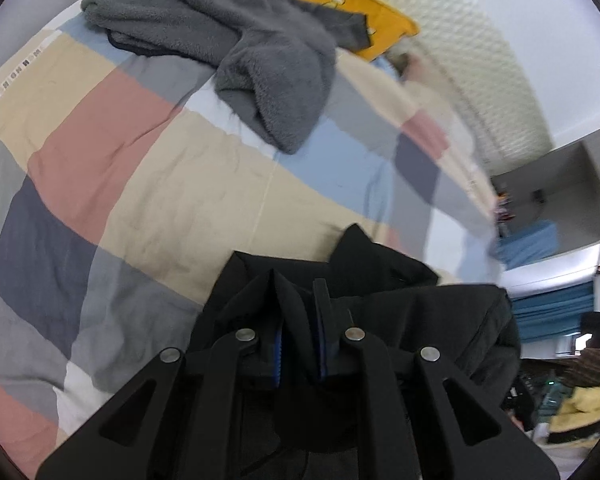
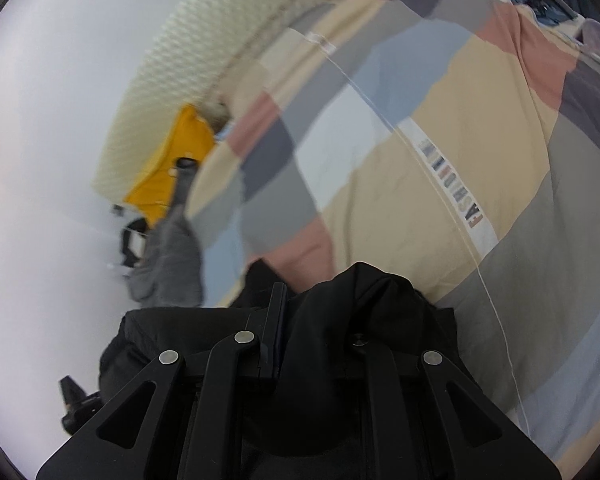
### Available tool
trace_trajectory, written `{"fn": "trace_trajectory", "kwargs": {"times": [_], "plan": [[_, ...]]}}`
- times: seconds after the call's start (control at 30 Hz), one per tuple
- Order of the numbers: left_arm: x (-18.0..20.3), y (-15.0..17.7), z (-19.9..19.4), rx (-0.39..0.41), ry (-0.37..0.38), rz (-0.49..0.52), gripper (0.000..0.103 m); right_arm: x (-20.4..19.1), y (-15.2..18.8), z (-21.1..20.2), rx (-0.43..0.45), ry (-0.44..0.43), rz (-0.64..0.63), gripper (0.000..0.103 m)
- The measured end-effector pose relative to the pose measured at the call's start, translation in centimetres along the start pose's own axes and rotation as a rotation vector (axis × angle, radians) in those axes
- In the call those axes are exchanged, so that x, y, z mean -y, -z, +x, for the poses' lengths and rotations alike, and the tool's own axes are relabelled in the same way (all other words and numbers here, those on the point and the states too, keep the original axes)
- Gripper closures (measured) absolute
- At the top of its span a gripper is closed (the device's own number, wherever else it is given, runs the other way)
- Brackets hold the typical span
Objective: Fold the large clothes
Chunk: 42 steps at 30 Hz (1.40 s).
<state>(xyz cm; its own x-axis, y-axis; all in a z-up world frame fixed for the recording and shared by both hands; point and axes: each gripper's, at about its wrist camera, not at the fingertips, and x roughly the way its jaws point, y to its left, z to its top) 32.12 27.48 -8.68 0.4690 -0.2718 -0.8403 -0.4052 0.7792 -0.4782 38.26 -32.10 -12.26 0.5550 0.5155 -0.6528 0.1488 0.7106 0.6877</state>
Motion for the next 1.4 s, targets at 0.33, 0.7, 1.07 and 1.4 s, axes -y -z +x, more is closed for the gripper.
{"fn": "trace_trajectory", "kwargs": {"times": [0.33,0.7,1.07,1.4], "plan": [[2.9,-1.6,7.2,-0.053,-0.165,0.121,0.089,3.9,-0.8,7.8,-0.096,0.099,0.07,0.093],[2.9,-1.4,12.1,-0.088,-0.212,0.136,0.09,5.3,-0.3,11.1,-0.126,0.069,0.09,0.094],[3.3,0.5,8.8,-0.075,-0.209,0.149,0.088,5.5,1.7,6.6,-0.079,-0.019,0.114,0.086],[5.6,1.8,-1.3,0.037,-0.161,0.209,0.023,2.0,2.2,-3.0,0.041,0.15,-0.07,0.032]]}}
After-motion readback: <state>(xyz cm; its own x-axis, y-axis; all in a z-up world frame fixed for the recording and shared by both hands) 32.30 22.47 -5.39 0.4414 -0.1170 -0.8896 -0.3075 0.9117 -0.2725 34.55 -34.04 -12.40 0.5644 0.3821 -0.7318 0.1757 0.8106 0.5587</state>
